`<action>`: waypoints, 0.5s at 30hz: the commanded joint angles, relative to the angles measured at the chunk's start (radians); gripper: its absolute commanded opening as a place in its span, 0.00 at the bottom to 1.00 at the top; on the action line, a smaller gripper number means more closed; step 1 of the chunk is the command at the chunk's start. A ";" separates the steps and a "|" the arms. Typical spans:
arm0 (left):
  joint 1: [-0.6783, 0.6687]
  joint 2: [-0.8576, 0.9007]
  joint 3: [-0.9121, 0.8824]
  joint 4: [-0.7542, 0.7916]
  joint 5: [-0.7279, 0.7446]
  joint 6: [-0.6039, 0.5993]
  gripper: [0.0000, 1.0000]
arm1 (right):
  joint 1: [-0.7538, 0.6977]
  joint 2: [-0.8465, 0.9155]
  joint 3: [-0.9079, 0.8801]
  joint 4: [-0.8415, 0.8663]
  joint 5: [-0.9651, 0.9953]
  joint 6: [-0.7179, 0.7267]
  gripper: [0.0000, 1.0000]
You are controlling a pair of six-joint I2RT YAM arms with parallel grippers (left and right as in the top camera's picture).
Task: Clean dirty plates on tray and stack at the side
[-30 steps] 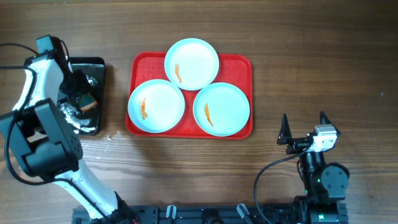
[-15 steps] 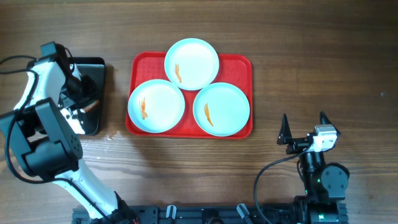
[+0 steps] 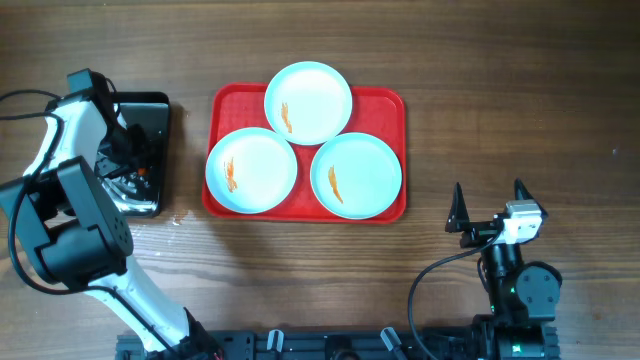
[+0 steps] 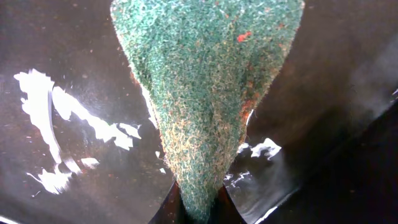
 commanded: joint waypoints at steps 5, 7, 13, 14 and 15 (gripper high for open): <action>0.003 -0.007 -0.009 -0.006 -0.043 -0.003 0.29 | -0.004 -0.006 -0.001 0.003 0.006 -0.002 1.00; 0.003 -0.012 -0.008 0.009 -0.043 -0.003 1.00 | -0.004 -0.006 -0.001 0.003 0.006 -0.002 1.00; 0.003 -0.013 -0.008 0.134 -0.043 -0.004 1.00 | -0.004 -0.006 -0.001 0.003 0.006 -0.002 1.00; 0.003 -0.013 -0.008 0.157 -0.043 -0.008 1.00 | -0.004 -0.006 -0.001 0.003 0.006 -0.002 1.00; 0.003 -0.012 -0.008 0.191 -0.043 -0.027 1.00 | -0.004 -0.006 -0.001 0.003 0.006 -0.002 1.00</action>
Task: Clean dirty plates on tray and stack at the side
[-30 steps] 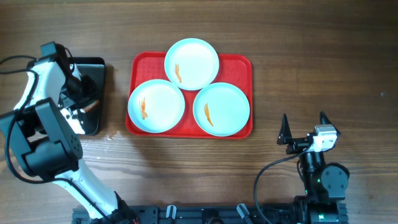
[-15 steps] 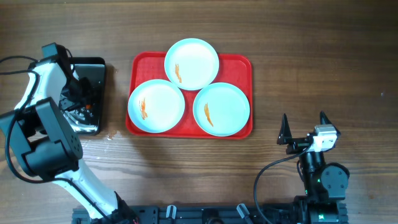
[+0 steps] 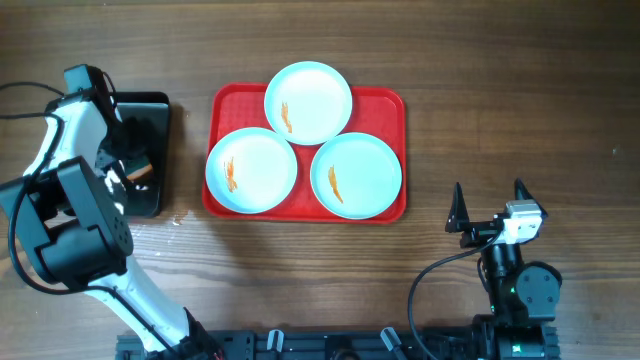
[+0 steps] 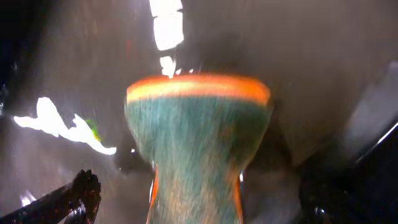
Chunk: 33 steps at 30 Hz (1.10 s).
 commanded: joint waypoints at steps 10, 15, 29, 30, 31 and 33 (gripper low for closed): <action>0.003 0.050 -0.005 0.179 -0.010 -0.055 0.84 | -0.004 -0.006 -0.001 0.003 0.006 -0.002 1.00; 0.003 0.063 -0.006 0.167 -0.009 -0.055 0.81 | -0.004 -0.006 -0.001 0.003 0.006 -0.002 1.00; 0.003 0.024 -0.006 0.178 -0.010 -0.054 0.04 | -0.004 -0.006 -0.001 0.003 0.006 -0.002 1.00; 0.003 0.008 -0.006 0.177 -0.010 -0.054 0.04 | -0.004 -0.006 -0.001 0.003 0.006 -0.002 1.00; 0.003 -0.006 -0.006 0.173 -0.010 -0.054 0.09 | -0.004 -0.006 -0.001 0.003 0.006 -0.002 1.00; 0.003 -0.044 -0.006 0.151 -0.010 -0.054 1.00 | -0.004 -0.006 -0.001 0.003 0.006 -0.002 1.00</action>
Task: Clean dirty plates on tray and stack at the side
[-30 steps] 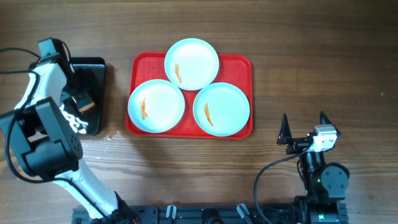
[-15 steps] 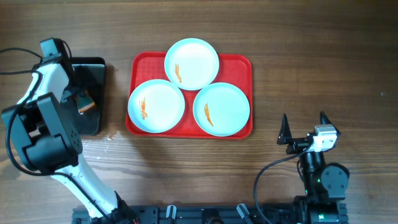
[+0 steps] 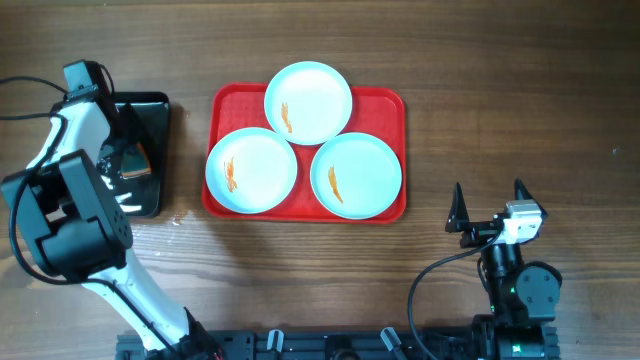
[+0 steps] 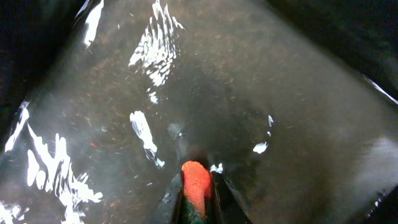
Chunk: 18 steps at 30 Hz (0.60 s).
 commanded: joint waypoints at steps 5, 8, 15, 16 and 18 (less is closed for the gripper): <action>0.003 -0.094 -0.005 -0.148 -0.008 -0.003 1.00 | -0.004 -0.006 -0.001 0.003 0.006 -0.002 1.00; 0.003 -0.093 -0.006 -0.217 -0.008 -0.003 1.00 | -0.004 -0.006 -0.001 0.003 0.006 -0.002 1.00; 0.004 -0.091 -0.071 -0.167 0.040 -0.002 0.95 | -0.004 -0.006 -0.001 0.003 0.006 -0.002 1.00; 0.004 -0.090 -0.077 -0.150 0.040 0.000 0.94 | -0.004 -0.006 -0.001 0.003 0.006 -0.002 1.00; 0.004 -0.088 -0.077 -0.096 0.040 0.005 0.89 | -0.004 -0.006 -0.001 0.003 0.006 -0.002 1.00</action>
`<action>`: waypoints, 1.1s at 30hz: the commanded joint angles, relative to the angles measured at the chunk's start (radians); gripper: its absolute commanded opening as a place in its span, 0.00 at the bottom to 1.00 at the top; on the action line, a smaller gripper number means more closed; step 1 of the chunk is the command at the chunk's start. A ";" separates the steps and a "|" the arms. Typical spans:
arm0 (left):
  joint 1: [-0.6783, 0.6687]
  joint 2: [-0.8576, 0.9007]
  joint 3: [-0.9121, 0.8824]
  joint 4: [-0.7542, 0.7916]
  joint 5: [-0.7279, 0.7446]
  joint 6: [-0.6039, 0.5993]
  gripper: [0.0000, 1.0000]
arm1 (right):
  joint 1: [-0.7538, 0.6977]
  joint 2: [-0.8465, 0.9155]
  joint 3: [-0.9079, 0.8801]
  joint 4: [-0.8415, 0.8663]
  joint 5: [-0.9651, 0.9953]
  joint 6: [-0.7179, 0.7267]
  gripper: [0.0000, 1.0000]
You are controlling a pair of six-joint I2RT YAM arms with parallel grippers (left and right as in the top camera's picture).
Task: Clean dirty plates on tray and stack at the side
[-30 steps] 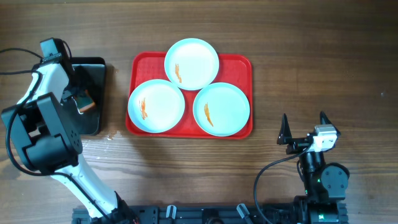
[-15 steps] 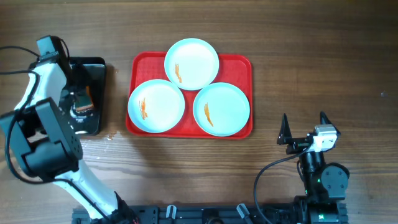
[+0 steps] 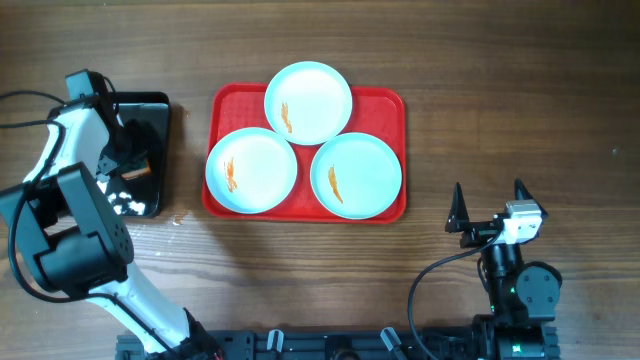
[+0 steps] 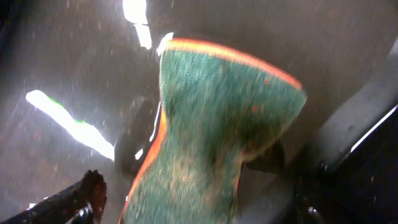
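Observation:
Three light-blue plates [image 3: 308, 102] [image 3: 251, 170] [image 3: 356, 175] lie on the red tray [image 3: 395, 100], each streaked with orange food. My left gripper [image 3: 130, 160] reaches into the black basin [image 3: 152, 108] left of the tray. It is shut on a green sponge [image 4: 217, 124] with an orange backing. In the left wrist view the sponge fills the middle, blurred and tilted over the wet basin floor, and it hides the fingertips. My right gripper [image 3: 488, 205] stands open at the front right, far from the tray, with nothing in it.
Bright glints of water lie on the dark basin floor [image 4: 74, 124]. A wet spot marks the wooden table [image 3: 180, 218] between basin and tray. Bare wood lies to the right of the tray.
The sponge showed only its orange edge end-on over the basin floor; now its broad green face is turned to the camera. My left wrist sits slightly nearer the basin's front. The right arm is unmoved.
First the sponge's green face lay broad inside the basin. Then it appeared blurred with its orange edge up. Then it stood end-on near the basin's far end, and now it is tilted in the basin's middle. Plates, tray and right arm stayed put throughout.

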 commanded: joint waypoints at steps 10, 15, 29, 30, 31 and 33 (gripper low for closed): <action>0.004 0.051 -0.009 0.100 0.034 0.059 0.75 | -0.004 -0.006 -0.001 0.003 0.006 -0.002 1.00; 0.004 0.057 -0.009 0.095 0.034 0.059 0.54 | -0.004 -0.006 -0.001 0.003 0.006 -0.002 1.00; 0.003 -0.204 -0.007 0.031 -0.084 0.003 0.04 | -0.004 -0.006 -0.001 0.003 0.006 -0.002 1.00; 0.003 -0.240 -0.007 0.031 -0.073 0.002 0.04 | -0.004 -0.006 -0.001 0.003 0.006 -0.002 1.00; 0.003 -0.279 -0.007 0.032 -0.060 0.002 0.04 | -0.004 -0.006 -0.001 0.003 0.006 -0.002 1.00; 0.003 -0.358 -0.007 0.040 -0.028 0.002 0.04 | -0.004 -0.006 -0.001 0.003 0.006 -0.002 1.00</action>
